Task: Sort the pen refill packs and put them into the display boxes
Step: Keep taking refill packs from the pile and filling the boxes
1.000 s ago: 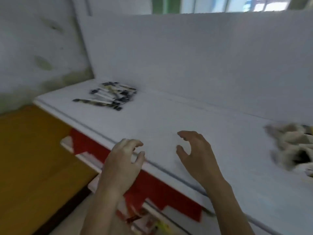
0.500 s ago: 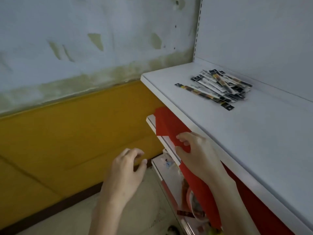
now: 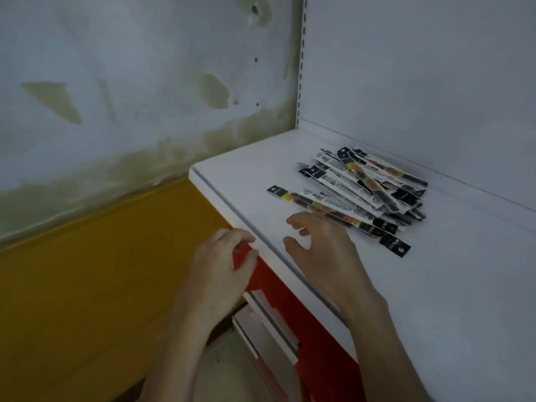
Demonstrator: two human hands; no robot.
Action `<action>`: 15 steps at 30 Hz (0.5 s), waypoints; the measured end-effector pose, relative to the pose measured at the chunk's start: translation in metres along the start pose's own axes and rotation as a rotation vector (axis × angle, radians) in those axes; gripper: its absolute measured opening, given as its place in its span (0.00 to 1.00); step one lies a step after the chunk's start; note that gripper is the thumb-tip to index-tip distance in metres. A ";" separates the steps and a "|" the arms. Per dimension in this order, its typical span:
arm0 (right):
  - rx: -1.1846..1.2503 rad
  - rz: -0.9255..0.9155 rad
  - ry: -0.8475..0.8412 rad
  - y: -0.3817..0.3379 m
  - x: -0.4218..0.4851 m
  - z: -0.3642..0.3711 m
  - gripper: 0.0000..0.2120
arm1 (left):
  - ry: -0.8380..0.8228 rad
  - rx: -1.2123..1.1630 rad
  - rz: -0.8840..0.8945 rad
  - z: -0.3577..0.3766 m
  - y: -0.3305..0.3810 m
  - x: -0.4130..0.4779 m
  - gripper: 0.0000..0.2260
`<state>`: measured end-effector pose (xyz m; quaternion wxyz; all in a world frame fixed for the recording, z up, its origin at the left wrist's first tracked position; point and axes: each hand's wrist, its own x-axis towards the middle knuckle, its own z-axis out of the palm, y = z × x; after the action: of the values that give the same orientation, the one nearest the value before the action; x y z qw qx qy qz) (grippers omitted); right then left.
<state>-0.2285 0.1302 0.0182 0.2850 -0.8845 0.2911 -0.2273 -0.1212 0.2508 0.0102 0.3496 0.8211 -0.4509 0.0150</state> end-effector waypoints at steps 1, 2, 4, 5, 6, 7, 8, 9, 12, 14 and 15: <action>-0.010 0.021 0.012 0.004 0.004 -0.003 0.16 | -0.032 -0.021 0.006 0.007 -0.001 0.010 0.09; -0.020 0.043 0.031 0.007 0.006 -0.006 0.16 | -0.060 -0.039 0.012 0.014 -0.003 0.021 0.09; -0.040 0.085 0.093 0.014 0.011 -0.013 0.15 | -0.111 -0.077 0.022 0.028 -0.005 0.044 0.09; -0.050 0.109 0.133 0.017 0.015 -0.018 0.15 | -0.142 -0.099 0.020 0.034 -0.004 0.057 0.09; -0.066 0.143 0.173 0.020 0.017 -0.022 0.14 | -0.186 -0.116 0.018 0.040 -0.003 0.069 0.10; -0.088 0.188 0.208 0.022 0.020 -0.025 0.14 | -0.240 -0.120 0.023 0.046 -0.003 0.081 0.12; -0.111 0.243 0.233 0.025 0.023 -0.027 0.14 | -0.291 -0.112 0.043 0.051 -0.002 0.092 0.14; -0.132 0.309 0.245 0.028 0.026 -0.028 0.14 | -0.336 -0.095 0.075 0.056 -0.002 0.103 0.17; -0.227 0.491 0.220 0.035 0.034 -0.024 0.12 | -0.435 -0.061 0.180 0.066 -0.003 0.133 0.20; -0.297 0.580 0.216 0.034 0.040 -0.016 0.09 | -0.484 -0.076 0.235 0.070 -0.005 0.149 0.19; -0.317 0.613 0.227 0.032 0.043 -0.011 0.10 | -0.507 -0.096 0.254 0.072 -0.007 0.156 0.19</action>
<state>-0.2162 0.0771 0.0160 0.1653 -0.7584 0.6042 -0.1801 -0.0443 0.0972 0.0054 0.2596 0.7181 -0.6232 -0.1687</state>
